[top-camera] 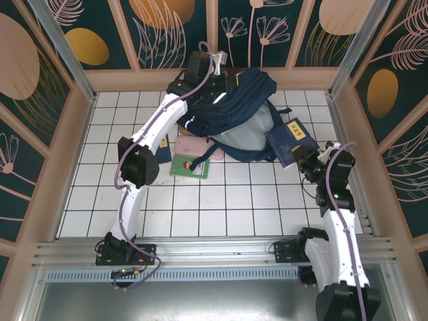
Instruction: Pack the student bag
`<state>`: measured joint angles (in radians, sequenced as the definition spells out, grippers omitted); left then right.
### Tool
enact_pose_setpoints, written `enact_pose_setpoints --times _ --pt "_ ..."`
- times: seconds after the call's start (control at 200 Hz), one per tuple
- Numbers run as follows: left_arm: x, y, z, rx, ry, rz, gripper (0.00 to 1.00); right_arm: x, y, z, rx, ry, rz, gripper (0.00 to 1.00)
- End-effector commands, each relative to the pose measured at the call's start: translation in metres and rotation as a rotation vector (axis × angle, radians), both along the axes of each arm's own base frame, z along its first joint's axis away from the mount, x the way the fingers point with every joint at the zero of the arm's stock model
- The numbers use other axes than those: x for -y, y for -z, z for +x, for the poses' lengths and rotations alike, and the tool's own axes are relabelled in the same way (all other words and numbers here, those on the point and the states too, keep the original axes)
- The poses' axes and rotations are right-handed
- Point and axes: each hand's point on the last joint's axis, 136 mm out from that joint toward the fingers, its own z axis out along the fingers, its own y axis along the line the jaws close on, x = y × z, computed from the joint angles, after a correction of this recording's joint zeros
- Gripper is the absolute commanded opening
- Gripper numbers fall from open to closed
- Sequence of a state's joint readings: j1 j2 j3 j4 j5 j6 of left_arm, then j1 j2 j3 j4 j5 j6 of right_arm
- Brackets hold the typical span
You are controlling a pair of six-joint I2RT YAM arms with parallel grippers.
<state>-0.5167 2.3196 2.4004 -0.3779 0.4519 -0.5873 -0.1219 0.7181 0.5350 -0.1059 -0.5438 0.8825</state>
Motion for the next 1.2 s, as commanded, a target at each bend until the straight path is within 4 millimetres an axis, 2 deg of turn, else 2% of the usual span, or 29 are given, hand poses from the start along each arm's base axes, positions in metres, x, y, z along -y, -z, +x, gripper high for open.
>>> enact_pose_setpoints --times 0.0,0.21,0.39,0.55,0.621,0.696,0.786,0.836,0.901,0.931,0.996,1.036,1.151,1.196 --pt "0.000 -0.091 -0.015 0.172 0.055 -0.168 0.00 -0.030 -0.046 0.004 0.188 -0.179 0.082 0.00" --pt "0.003 -0.090 -0.017 0.153 0.073 -0.191 0.00 -0.052 -0.045 0.023 0.153 -0.218 0.124 0.00" --pt "0.005 -0.091 -0.017 0.143 0.084 -0.213 0.00 -0.081 -0.031 0.054 0.084 -0.236 0.214 0.00" --pt "0.005 -0.092 -0.019 0.137 0.092 -0.223 0.00 -0.098 -0.022 0.096 0.061 -0.204 0.196 0.00" --pt "0.005 -0.093 -0.020 0.132 0.098 -0.230 0.00 -0.112 -0.016 0.119 0.045 -0.215 0.184 0.00" --pt "0.005 -0.089 -0.020 0.116 0.100 -0.235 0.00 -0.130 0.001 0.145 0.004 -0.228 0.150 0.00" --pt "0.006 -0.086 -0.019 0.102 0.102 -0.243 0.00 -0.156 0.012 0.174 0.001 -0.262 0.131 0.00" --pt "0.004 -0.086 -0.018 0.095 0.103 -0.252 0.00 -0.168 0.029 0.190 -0.038 -0.269 0.125 0.00" --pt "0.004 -0.087 -0.018 0.092 0.107 -0.260 0.00 -0.184 0.041 0.208 -0.064 -0.287 0.129 0.00" --pt "0.003 -0.087 -0.018 0.094 0.105 -0.261 0.00 -0.190 0.048 0.216 -0.082 -0.291 0.130 0.09" --pt "-0.001 -0.089 -0.016 0.092 0.099 -0.264 0.00 -0.198 0.056 0.227 -0.105 -0.292 0.116 0.43" --pt "-0.005 -0.089 -0.014 0.089 0.092 -0.268 0.00 -0.198 0.058 0.231 -0.117 -0.274 0.090 0.58" --pt "-0.015 -0.089 -0.008 0.074 0.077 -0.286 0.00 -0.182 0.054 0.223 -0.111 -0.216 0.010 0.87" --pt "-0.018 -0.091 -0.007 0.075 0.075 -0.289 0.00 -0.176 0.051 0.216 -0.108 -0.203 -0.015 0.91"
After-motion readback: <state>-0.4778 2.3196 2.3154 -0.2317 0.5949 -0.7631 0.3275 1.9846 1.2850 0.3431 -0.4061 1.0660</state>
